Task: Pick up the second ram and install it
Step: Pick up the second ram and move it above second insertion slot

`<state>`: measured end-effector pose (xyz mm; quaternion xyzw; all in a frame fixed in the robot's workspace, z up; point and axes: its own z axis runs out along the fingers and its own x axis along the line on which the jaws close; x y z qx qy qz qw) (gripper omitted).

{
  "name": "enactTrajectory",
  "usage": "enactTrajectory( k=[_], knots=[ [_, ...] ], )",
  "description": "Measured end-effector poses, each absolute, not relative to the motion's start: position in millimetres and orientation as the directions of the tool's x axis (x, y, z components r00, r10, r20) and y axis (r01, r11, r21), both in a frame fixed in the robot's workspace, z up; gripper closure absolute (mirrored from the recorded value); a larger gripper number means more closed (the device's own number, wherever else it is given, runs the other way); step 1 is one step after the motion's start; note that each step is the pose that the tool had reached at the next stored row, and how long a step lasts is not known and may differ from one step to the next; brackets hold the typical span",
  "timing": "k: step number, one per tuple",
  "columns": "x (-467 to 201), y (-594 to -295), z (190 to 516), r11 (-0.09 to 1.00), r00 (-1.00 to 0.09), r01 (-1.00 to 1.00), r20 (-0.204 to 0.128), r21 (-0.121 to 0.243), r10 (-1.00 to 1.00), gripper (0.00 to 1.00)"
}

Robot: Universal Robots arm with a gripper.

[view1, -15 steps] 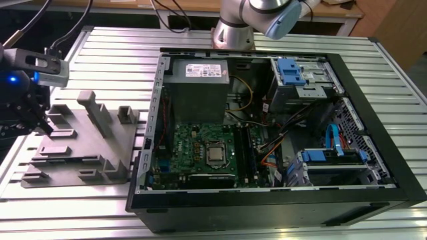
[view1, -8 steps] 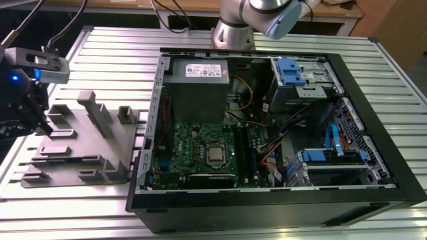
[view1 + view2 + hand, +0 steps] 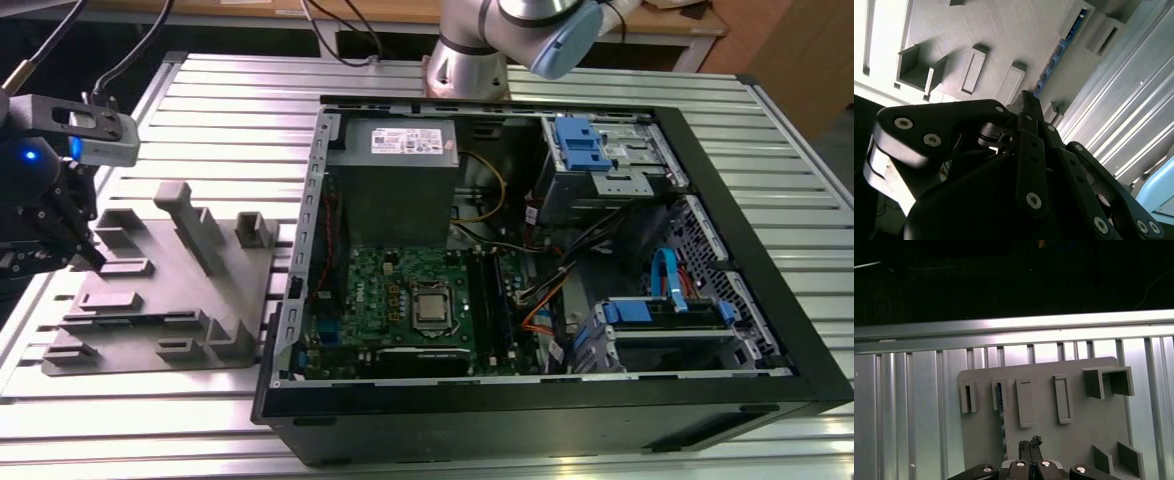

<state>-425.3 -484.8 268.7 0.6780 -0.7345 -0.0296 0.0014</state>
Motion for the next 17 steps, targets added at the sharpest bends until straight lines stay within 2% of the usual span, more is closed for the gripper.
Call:
enactTrajectory(
  k=[17],
  knots=[
    [-425,-497,263,0.044,-0.045,-0.999,-0.039,0.031,-0.998,0.93]
  ],
)
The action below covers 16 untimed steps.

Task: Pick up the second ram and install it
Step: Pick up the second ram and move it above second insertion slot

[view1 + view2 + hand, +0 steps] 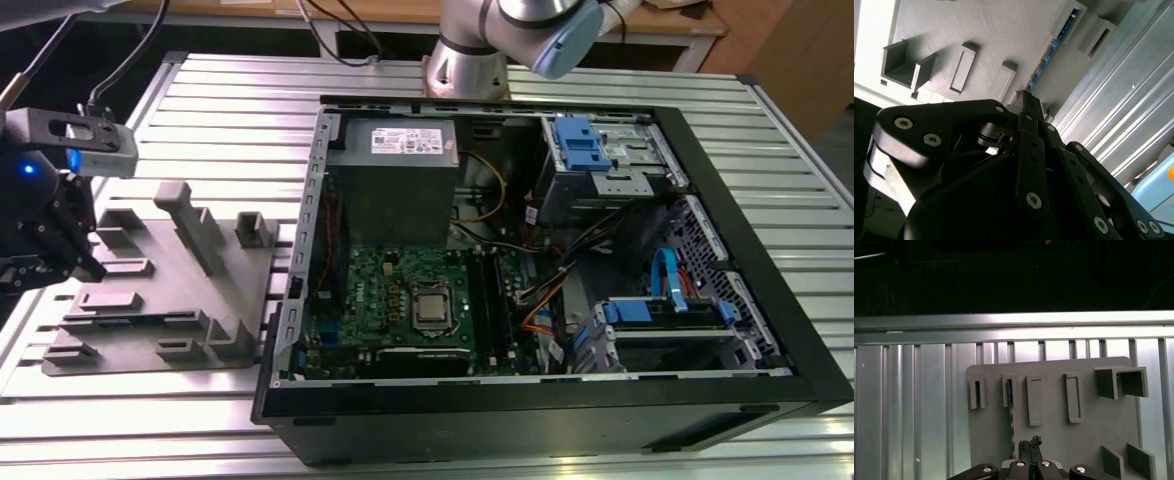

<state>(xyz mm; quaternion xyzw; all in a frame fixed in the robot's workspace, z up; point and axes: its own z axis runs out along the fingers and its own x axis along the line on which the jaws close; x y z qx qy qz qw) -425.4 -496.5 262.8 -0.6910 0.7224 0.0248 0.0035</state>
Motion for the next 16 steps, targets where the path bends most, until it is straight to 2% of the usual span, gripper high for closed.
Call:
enactTrajectory(
  k=[16],
  knots=[
    [-425,-511,249,0.024,-0.025,-0.999,-0.039,0.031,-0.999,0.93]
  ],
)
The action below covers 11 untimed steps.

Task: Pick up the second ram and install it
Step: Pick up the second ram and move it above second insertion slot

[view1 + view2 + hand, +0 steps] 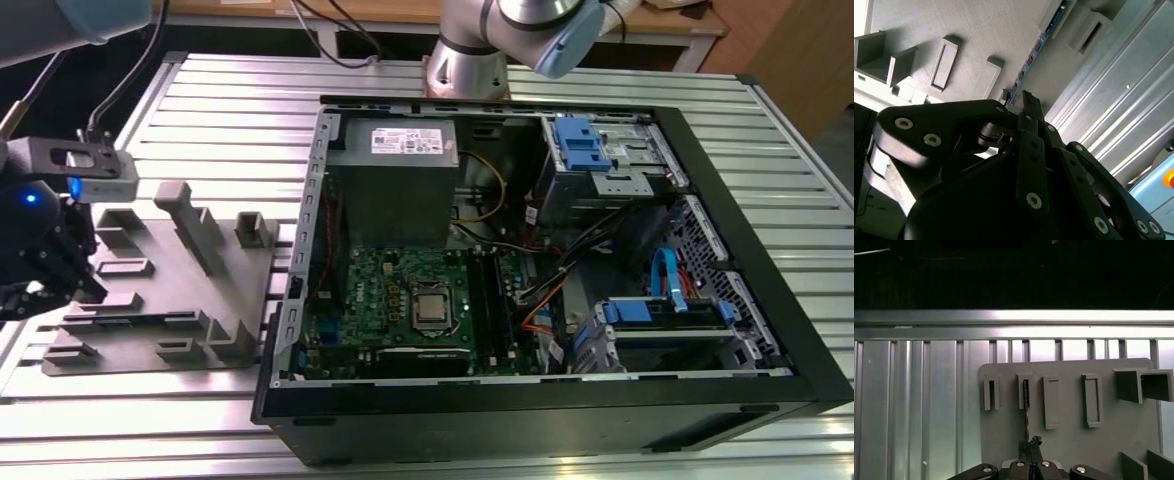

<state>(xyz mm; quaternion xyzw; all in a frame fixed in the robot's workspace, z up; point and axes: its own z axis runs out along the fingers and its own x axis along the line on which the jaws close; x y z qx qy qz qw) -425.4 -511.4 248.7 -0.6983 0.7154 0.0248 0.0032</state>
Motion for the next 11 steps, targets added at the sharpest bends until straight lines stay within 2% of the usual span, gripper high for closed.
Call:
enactTrajectory(
  k=[11],
  knots=[
    [-420.9,-511.5,243.2,0.024,-0.025,-0.999,-0.039,0.031,-0.999,0.93]
  ],
)
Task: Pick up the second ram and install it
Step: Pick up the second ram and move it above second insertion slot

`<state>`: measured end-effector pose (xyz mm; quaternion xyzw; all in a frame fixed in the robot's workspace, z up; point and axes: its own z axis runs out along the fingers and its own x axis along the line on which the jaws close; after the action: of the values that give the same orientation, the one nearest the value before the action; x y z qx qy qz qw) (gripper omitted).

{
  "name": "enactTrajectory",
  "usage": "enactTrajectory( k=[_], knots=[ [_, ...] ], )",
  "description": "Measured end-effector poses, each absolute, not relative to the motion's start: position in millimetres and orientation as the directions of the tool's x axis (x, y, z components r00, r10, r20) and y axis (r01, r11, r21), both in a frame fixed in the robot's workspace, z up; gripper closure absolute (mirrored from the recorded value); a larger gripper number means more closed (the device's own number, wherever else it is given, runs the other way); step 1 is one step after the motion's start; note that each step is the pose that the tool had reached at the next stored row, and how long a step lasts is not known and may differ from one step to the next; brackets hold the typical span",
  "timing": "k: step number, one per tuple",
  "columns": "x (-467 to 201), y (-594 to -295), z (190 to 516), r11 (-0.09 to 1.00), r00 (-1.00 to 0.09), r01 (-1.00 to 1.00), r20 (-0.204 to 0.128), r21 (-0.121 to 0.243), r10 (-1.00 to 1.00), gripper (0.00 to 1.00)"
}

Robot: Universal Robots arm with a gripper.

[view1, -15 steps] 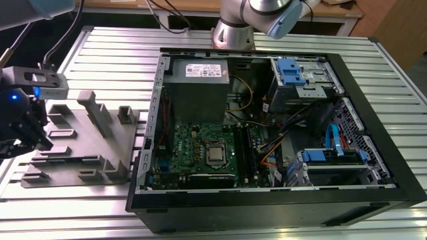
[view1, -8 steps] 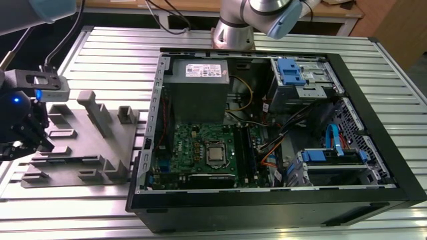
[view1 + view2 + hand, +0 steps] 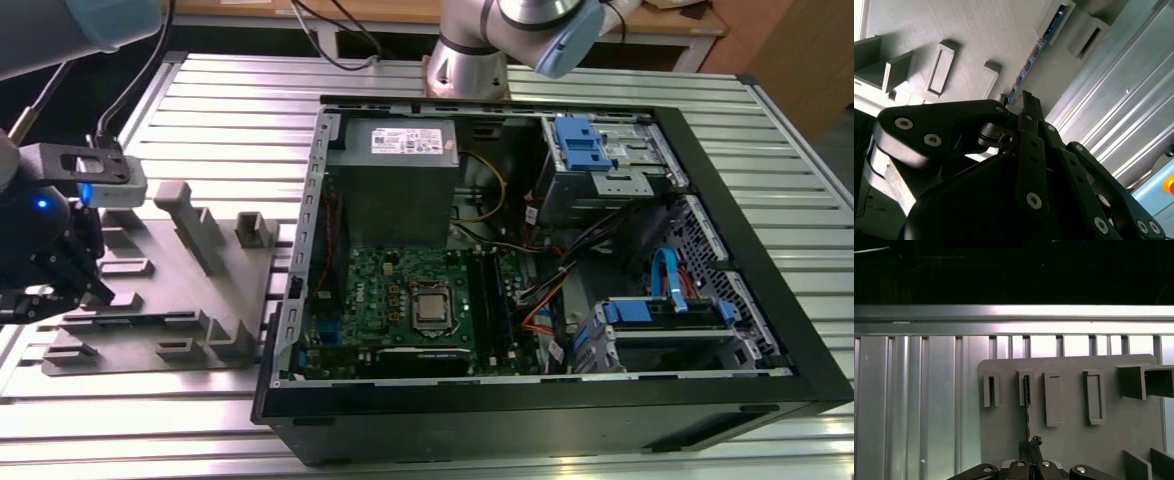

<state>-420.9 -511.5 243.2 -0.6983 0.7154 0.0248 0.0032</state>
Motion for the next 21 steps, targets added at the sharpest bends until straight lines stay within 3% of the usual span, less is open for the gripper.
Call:
enactTrajectory(
  k=[21],
  knots=[
    [-423,-511,225,0.021,-0.022,-0.999,-0.039,0.030,-0.999,0.93]
  ],
)
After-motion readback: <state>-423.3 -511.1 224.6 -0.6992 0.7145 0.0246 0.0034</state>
